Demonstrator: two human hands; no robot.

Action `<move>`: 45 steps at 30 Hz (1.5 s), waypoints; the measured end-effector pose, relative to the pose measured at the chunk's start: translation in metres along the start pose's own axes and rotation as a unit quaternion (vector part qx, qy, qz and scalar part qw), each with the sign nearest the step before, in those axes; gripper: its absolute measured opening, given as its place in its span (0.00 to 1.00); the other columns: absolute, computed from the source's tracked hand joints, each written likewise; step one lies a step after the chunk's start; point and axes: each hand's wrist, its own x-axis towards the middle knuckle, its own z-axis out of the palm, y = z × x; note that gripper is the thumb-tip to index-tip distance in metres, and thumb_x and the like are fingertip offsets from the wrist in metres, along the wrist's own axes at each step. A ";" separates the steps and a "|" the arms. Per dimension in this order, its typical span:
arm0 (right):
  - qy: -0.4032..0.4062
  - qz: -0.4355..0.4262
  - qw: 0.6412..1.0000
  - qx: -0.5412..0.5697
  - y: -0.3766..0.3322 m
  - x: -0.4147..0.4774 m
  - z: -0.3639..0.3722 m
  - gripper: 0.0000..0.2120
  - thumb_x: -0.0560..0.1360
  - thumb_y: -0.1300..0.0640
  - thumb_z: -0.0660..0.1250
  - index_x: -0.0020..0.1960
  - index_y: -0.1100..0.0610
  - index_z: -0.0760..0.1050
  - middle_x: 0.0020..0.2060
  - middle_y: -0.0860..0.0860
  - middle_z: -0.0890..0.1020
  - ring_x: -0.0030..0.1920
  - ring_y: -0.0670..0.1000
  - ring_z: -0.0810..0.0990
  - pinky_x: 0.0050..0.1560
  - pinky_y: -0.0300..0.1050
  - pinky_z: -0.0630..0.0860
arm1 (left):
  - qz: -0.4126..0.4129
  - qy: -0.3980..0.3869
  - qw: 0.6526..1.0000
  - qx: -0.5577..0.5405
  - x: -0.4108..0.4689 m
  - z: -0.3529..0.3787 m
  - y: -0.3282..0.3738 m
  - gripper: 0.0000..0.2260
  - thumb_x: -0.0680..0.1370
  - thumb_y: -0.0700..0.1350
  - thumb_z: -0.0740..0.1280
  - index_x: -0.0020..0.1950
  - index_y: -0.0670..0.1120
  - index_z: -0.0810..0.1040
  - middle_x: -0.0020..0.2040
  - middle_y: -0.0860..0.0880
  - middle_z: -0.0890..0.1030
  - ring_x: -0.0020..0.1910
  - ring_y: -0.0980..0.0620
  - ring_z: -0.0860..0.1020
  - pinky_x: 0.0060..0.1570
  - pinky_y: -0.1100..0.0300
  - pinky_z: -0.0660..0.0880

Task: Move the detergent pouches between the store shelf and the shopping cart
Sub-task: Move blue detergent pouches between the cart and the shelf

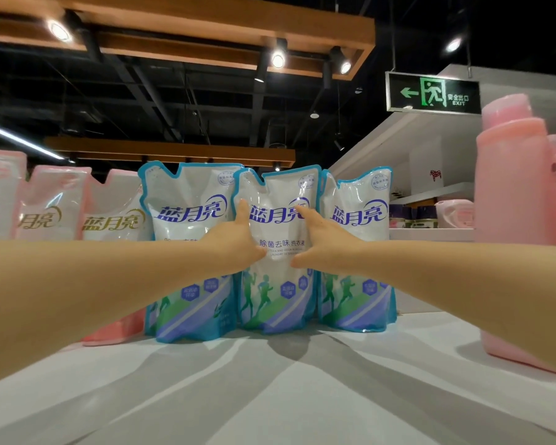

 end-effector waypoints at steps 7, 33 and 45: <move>0.072 -0.076 0.948 -0.301 0.009 -0.021 -0.011 0.29 0.76 0.53 0.60 0.74 0.54 0.52 0.66 0.52 0.68 0.64 0.55 0.66 0.61 0.49 0.67 | 0.062 -0.051 0.995 0.053 -0.005 -0.004 -0.001 0.38 0.77 0.56 0.63 0.76 0.56 0.38 0.43 0.49 0.72 0.33 0.54 0.72 0.28 0.64 0.72; -0.149 -0.062 0.935 -0.316 -0.013 -0.011 0.022 0.59 0.68 0.32 0.66 0.74 0.56 0.27 0.75 0.54 0.32 0.75 0.63 0.38 0.74 0.55 0.46 | 0.002 -0.095 0.995 0.004 0.032 0.007 0.010 0.38 0.78 0.56 0.61 0.75 0.57 0.37 0.49 0.44 0.75 0.35 0.51 0.79 0.32 0.62 0.79; -0.126 -0.060 0.957 -0.255 -0.003 -0.008 0.026 0.57 0.69 0.36 0.68 0.75 0.54 0.28 0.75 0.52 0.33 0.75 0.62 0.37 0.75 0.55 0.47 | -0.020 -0.110 0.991 -0.075 0.010 0.040 0.006 0.37 0.80 0.48 0.60 0.73 0.62 0.33 0.49 0.42 0.73 0.39 0.50 0.75 0.37 0.57 0.78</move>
